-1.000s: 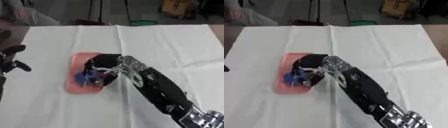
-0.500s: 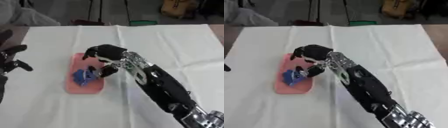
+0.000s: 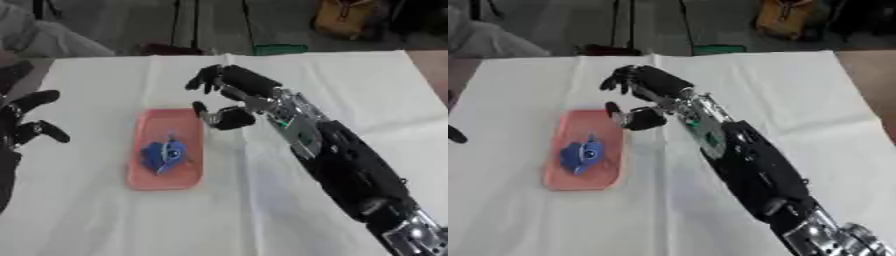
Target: Pick up objects on the table and place them in the box.
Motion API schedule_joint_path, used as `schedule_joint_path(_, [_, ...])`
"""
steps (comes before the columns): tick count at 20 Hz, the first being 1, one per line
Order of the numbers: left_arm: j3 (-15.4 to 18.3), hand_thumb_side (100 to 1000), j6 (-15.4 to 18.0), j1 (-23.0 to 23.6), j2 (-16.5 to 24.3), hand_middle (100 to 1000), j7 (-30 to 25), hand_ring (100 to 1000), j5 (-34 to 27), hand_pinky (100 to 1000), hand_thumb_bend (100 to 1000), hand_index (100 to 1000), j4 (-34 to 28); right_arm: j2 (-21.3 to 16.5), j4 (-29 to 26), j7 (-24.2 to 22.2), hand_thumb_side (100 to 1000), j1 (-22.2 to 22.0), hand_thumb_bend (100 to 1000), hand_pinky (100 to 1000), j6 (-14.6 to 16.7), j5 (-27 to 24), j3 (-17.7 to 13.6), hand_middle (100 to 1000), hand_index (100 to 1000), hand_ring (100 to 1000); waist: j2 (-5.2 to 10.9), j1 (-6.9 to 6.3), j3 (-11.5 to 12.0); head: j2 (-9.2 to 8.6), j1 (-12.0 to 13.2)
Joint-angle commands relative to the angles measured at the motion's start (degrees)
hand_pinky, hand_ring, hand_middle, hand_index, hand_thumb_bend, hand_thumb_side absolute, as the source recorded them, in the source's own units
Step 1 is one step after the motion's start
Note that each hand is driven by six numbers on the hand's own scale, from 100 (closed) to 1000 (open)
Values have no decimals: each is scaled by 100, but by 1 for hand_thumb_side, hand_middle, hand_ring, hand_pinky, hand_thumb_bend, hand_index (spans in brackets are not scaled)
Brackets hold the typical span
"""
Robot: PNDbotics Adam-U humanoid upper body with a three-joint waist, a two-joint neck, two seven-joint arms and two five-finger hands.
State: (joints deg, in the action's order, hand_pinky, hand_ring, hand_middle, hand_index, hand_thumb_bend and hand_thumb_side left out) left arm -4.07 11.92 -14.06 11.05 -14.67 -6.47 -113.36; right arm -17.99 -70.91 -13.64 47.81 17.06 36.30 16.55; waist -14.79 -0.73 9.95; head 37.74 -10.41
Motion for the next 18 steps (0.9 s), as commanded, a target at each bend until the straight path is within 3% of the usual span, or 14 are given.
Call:
schedule_joint_path(1, [81,741,-18,8,107,964,72,846,41,524,138,979,-124,-432,-592,-44,631,-54,100,596,-389,-922,-331,686,804,635,151,-21,-109,-59,98])
schedule_joint_path(3, [139,751,-64,85,106,968,150,847,81,522,145,982,-124,-699,-1104,-58,660,-287,100,577,-554,-1677,-506,681,800,633,171,-15,-252,-47,221])
schedule_joint_path(5, [190,756,-122,162,121,970,268,849,133,521,146,982,-124,-1037,-1761,-91,626,-608,100,576,-681,-2420,-693,684,801,642,200,-19,-447,-41,341])
schedule_joint_path(8, [259,762,-208,238,145,978,457,853,202,521,153,988,-124,-1418,-2634,-34,635,-1170,100,577,-872,-3206,-1039,701,809,681,234,0,-691,-19,494])
schedule_joint_path(12, [348,775,-308,316,152,986,685,860,299,523,152,996,-122,-1755,-3542,121,687,-1891,100,591,-1059,-3969,-1476,725,824,716,272,-10,-986,-18,733])
schedule_joint_path(14, [390,781,-345,355,155,987,787,860,339,523,154,996,-122,-1825,-3900,285,823,-2324,100,595,-1135,-4269,-1738,732,826,721,294,-12,-1064,-6,805])
schedule_joint_path(18, [463,799,-370,428,139,991,945,862,413,522,162,999,-111,-1794,-4316,549,916,-2903,100,603,-1271,-4551,-2050,738,831,725,293,-33,-1177,-9,894])
